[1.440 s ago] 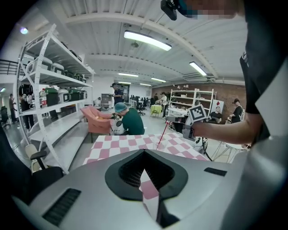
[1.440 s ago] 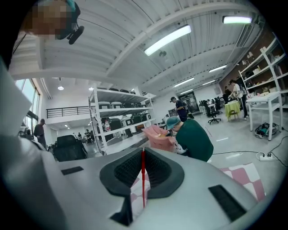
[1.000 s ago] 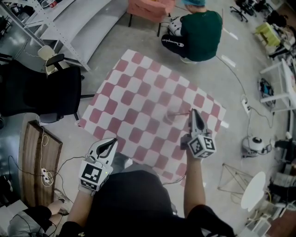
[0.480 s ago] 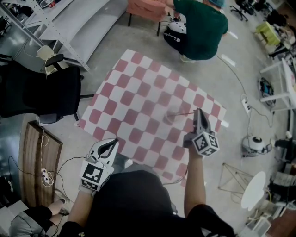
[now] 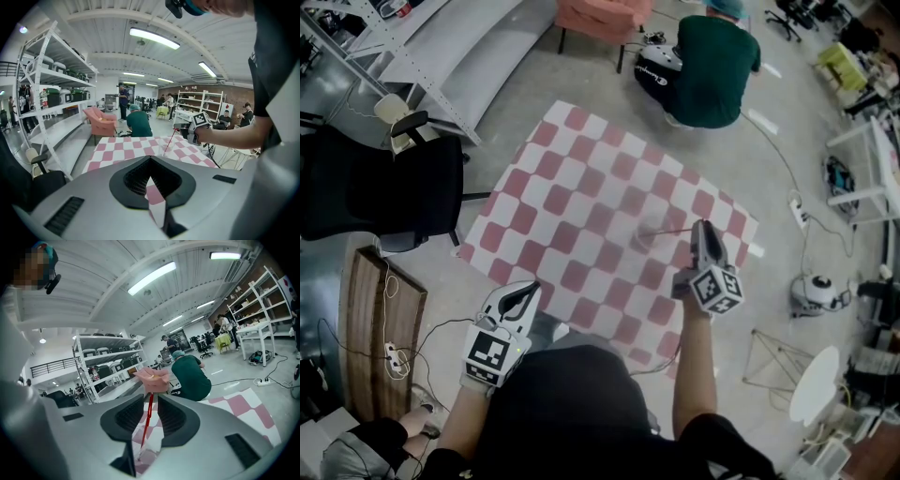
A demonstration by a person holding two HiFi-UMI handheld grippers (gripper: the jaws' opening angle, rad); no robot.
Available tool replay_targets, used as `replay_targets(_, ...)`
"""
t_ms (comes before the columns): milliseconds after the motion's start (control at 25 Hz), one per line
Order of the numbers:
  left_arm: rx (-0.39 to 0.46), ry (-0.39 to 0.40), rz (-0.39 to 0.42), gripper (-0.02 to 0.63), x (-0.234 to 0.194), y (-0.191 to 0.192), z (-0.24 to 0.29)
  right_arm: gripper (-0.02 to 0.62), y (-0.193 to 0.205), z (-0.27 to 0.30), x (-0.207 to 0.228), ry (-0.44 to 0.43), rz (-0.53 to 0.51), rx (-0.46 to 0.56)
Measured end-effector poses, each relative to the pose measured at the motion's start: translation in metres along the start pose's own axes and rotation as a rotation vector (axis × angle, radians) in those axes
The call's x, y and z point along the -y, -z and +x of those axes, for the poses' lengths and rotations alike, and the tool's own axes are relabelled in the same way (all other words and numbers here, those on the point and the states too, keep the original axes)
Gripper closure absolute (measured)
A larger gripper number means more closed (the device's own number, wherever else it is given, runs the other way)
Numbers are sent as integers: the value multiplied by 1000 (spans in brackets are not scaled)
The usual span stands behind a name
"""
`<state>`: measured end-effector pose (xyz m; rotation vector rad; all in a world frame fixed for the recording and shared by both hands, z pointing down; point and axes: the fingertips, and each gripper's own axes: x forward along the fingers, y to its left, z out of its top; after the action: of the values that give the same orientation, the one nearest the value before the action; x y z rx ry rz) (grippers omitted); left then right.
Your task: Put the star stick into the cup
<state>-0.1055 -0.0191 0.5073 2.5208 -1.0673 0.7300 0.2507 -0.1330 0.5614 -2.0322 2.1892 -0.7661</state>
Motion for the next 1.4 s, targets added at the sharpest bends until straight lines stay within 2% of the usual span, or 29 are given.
replay_targets(240, 0, 5, 6, 566, 0, -1, 0, 452, 2, 0, 3, 10, -7, -20)
replay_targets(400, 7, 13, 7, 566, 1, -2, 0, 433, 5, -4, 4, 12, 8, -31)
replay_targets(640, 23, 47, 25, 566, 4, -8, 2, 430, 1, -22, 1, 28, 15, -17)
replay_targets(920, 54, 126, 56, 566, 14, -22, 11, 432, -5, -59, -14, 48, 2, -2)
replay_targets(1200, 90, 229, 85, 566, 25, -42, 24, 524, -13, -100, -50, 61, -85, 12)
replay_targets(1400, 110, 301, 95, 566, 39, -54, 34, 556, -14, -128, -76, 66, -149, 10)
